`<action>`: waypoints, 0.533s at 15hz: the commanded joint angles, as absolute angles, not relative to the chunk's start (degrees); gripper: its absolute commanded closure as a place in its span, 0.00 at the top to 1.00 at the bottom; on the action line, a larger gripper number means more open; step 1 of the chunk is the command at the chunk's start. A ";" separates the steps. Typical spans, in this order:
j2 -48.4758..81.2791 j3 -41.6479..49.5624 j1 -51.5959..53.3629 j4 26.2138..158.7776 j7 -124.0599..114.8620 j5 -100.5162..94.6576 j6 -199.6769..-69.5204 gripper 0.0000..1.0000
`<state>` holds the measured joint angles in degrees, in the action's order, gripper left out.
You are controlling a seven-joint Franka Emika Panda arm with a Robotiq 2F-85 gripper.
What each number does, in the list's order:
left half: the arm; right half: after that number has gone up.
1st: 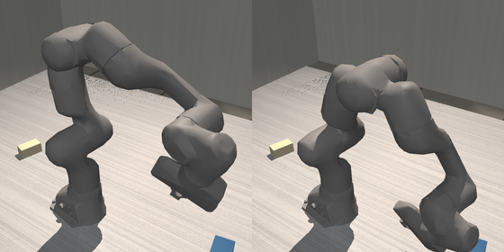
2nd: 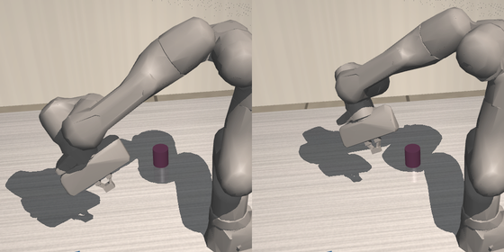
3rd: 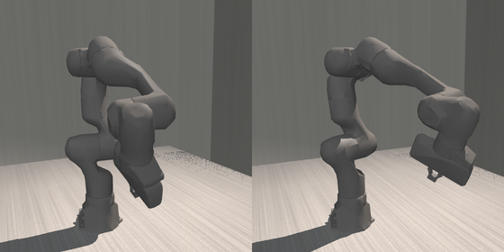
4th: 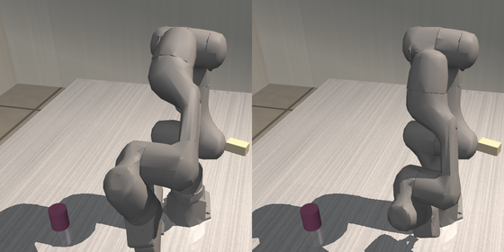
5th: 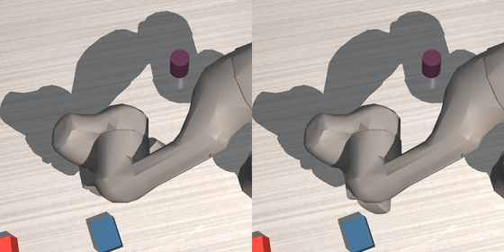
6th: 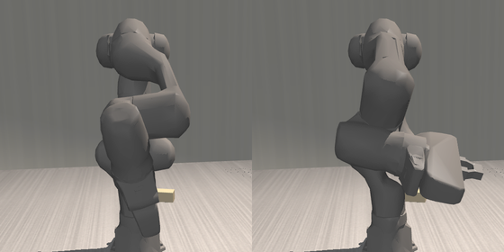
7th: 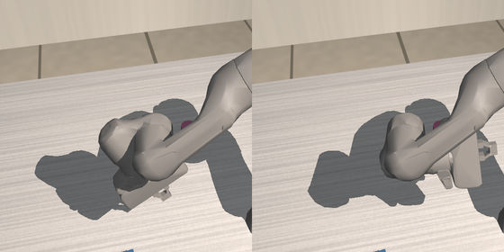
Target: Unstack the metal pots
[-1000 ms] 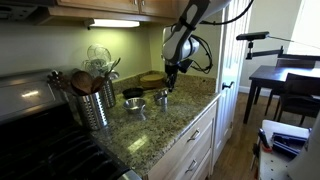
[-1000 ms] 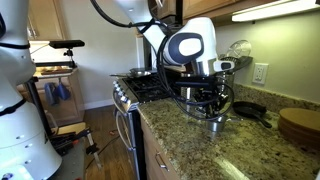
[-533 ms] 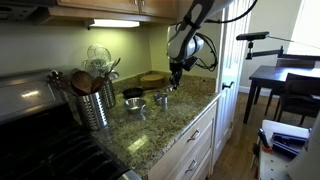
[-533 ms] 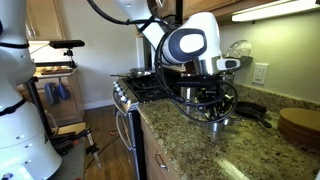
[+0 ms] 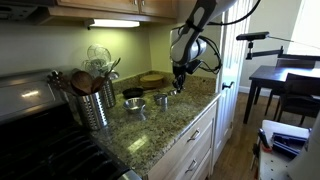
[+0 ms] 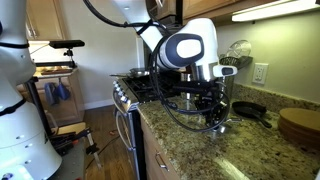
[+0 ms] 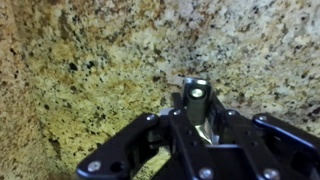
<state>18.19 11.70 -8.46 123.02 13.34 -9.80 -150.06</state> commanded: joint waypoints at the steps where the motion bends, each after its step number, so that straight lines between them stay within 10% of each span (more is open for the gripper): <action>1: 16.01 12.15 -8.81 126.54 10.33 -11.86 -151.70 0.12; 8: 16.83 12.00 -8.97 128.20 9.21 -11.19 -151.80 0.12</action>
